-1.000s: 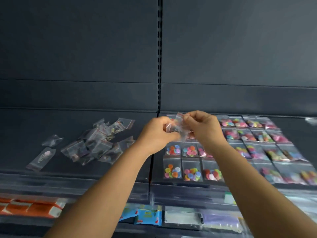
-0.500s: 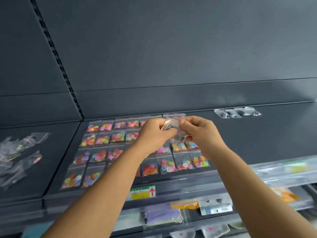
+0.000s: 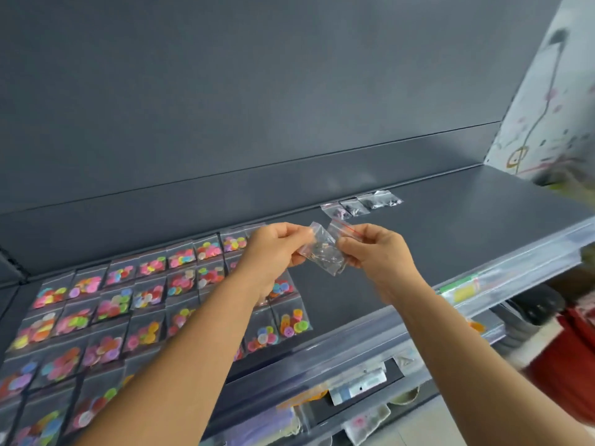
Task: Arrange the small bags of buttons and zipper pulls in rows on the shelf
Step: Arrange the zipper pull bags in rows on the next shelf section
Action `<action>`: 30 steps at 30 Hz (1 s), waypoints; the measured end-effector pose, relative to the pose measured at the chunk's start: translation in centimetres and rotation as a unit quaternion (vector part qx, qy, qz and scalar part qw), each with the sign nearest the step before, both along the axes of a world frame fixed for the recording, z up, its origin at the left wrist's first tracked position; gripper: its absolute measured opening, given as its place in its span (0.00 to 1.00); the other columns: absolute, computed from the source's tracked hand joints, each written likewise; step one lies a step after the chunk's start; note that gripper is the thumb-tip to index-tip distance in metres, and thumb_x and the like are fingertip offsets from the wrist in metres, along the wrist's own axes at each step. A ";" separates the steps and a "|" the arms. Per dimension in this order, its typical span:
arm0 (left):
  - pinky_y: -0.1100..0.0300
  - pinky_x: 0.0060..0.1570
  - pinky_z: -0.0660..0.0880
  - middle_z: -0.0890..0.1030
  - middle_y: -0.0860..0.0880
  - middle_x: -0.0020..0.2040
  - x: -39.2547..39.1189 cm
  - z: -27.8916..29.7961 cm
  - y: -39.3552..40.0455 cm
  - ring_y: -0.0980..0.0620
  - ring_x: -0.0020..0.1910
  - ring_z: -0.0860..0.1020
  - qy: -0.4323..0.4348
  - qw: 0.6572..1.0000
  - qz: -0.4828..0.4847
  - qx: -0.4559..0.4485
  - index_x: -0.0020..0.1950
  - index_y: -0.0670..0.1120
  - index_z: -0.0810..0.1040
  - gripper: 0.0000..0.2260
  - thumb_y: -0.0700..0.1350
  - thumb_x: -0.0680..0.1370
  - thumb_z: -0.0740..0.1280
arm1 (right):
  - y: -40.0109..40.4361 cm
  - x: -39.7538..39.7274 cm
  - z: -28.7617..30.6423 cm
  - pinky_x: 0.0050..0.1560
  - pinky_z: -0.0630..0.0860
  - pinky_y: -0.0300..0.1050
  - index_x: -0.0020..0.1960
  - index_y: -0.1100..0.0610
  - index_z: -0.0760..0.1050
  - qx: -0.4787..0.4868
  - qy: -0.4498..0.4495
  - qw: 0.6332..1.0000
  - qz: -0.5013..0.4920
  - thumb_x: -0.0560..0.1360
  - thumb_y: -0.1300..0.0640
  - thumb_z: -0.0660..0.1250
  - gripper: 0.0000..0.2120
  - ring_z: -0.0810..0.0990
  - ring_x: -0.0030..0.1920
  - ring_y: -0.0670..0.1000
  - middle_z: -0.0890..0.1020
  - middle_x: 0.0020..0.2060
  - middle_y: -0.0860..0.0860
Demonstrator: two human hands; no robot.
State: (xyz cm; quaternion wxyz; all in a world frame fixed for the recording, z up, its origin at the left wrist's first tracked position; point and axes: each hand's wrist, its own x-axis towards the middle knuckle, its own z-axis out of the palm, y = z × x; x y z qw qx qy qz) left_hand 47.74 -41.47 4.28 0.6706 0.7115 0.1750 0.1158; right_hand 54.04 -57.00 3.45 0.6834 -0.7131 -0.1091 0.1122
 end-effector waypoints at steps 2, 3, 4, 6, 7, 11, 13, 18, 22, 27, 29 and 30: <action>0.63 0.38 0.78 0.83 0.51 0.35 1.5 0.2 0.0 0.54 0.35 0.78 -0.019 1.000 0.001 0.004 0.39 0.47 0.81 0.05 0.44 0.75 0.69 | -0.2 0.9 0.0 0.35 0.77 0.37 0.37 0.56 0.81 0.001 -0.002 1.000 -0.011 0.70 0.65 0.71 0.06 0.77 0.30 0.46 0.81 0.29 0.48; 0.63 0.37 0.77 0.83 0.51 0.34 2.1 0.2 0.0 0.55 0.34 0.78 -0.028 1.000 0.002 0.012 0.38 0.47 0.81 0.06 0.44 0.75 0.69 | -0.2 1.3 0.0 0.35 0.77 0.38 0.37 0.56 0.81 0.001 -0.004 1.000 -0.015 0.69 0.65 0.72 0.06 0.77 0.30 0.47 0.81 0.28 0.48; 0.63 0.37 0.77 0.83 0.52 0.33 2.8 0.3 0.1 0.55 0.34 0.77 -0.034 0.999 0.004 0.019 0.38 0.47 0.81 0.06 0.44 0.75 0.69 | -0.2 1.8 0.0 0.35 0.77 0.38 0.37 0.56 0.81 0.002 -0.006 1.000 -0.019 0.69 0.64 0.72 0.05 0.77 0.30 0.47 0.81 0.28 0.48; 0.64 0.36 0.77 0.83 0.52 0.32 3.8 0.3 0.3 0.56 0.32 0.78 -0.043 0.999 0.005 0.006 0.39 0.46 0.80 0.06 0.44 0.75 0.68 | 0.0 2.4 0.0 0.35 0.77 0.37 0.35 0.55 0.81 0.008 -0.012 0.999 -0.031 0.69 0.63 0.72 0.06 0.77 0.29 0.46 0.81 0.28 0.48; 0.64 0.35 0.77 0.83 0.53 0.32 4.3 0.2 0.4 0.57 0.32 0.78 -0.041 0.999 -0.001 -0.016 0.40 0.46 0.80 0.05 0.44 0.76 0.68 | 0.2 2.7 -0.1 0.35 0.77 0.37 0.34 0.54 0.81 0.015 -0.014 0.999 -0.041 0.68 0.63 0.72 0.07 0.77 0.29 0.46 0.80 0.27 0.48; 0.64 0.37 0.77 0.83 0.51 0.38 5.7 -1.0 0.4 0.56 0.36 0.80 0.039 0.994 -0.072 -0.066 0.46 0.46 0.79 0.05 0.47 0.75 0.69 | 0.5 4.1 -0.5 0.40 0.79 0.43 0.33 0.53 0.81 0.054 -0.006 0.995 -0.083 0.69 0.63 0.71 0.09 0.77 0.31 0.47 0.81 0.28 0.47; 0.63 0.40 0.77 0.82 0.50 0.39 6.2 -1.5 0.1 0.55 0.37 0.79 0.059 0.991 -0.079 -0.085 0.46 0.45 0.79 0.03 0.44 0.75 0.69 | 0.4 4.9 -0.6 0.42 0.79 0.45 0.33 0.53 0.81 0.065 -0.004 0.994 -0.088 0.69 0.64 0.70 0.09 0.78 0.32 0.47 0.81 0.28 0.47; 0.61 0.43 0.78 0.83 0.50 0.39 8.3 -1.4 -1.0 0.55 0.38 0.79 0.003 0.986 -0.023 -0.163 0.45 0.44 0.78 0.02 0.41 0.77 0.67 | 0.0 7.1 -1.4 0.39 0.78 0.44 0.33 0.52 0.82 0.058 -0.001 0.997 -0.057 0.70 0.64 0.70 0.10 0.77 0.29 0.45 0.81 0.28 0.46; 0.60 0.44 0.79 0.84 0.51 0.40 10.1 -1.2 -1.5 0.55 0.38 0.79 -0.039 0.993 0.047 -0.100 0.45 0.44 0.78 0.03 0.41 0.77 0.66 | -1.0 10.3 -1.7 0.45 0.79 0.54 0.32 0.51 0.81 0.032 -0.002 0.998 -0.062 0.69 0.62 0.71 0.09 0.78 0.32 0.50 0.81 0.28 0.49; 0.63 0.38 0.79 0.83 0.50 0.38 12.0 -1.7 -2.3 0.58 0.35 0.79 -0.036 0.994 0.106 -0.014 0.43 0.45 0.80 0.05 0.40 0.77 0.66 | -3.5 15.2 -1.6 0.42 0.74 0.52 0.38 0.56 0.81 -0.045 -0.017 0.999 -0.017 0.72 0.60 0.68 0.05 0.76 0.35 0.53 0.80 0.30 0.51; 0.67 0.32 0.77 0.82 0.51 0.36 12.8 -2.2 -3.1 0.60 0.31 0.77 -0.018 0.993 0.113 0.013 0.41 0.45 0.80 0.06 0.40 0.77 0.66 | -4.1 16.9 -1.9 0.38 0.72 0.48 0.41 0.59 0.79 -0.080 -0.033 0.996 0.016 0.74 0.61 0.66 0.05 0.77 0.33 0.54 0.79 0.29 0.52; 0.68 0.31 0.76 0.82 0.51 0.36 13.2 -2.5 -3.5 0.60 0.30 0.76 -0.001 0.993 0.114 0.028 0.40 0.46 0.79 0.06 0.40 0.77 0.66 | -4.2 17.5 -2.0 0.36 0.73 0.47 0.41 0.58 0.79 -0.093 -0.037 0.994 0.034 0.75 0.62 0.65 0.06 0.78 0.31 0.54 0.79 0.28 0.51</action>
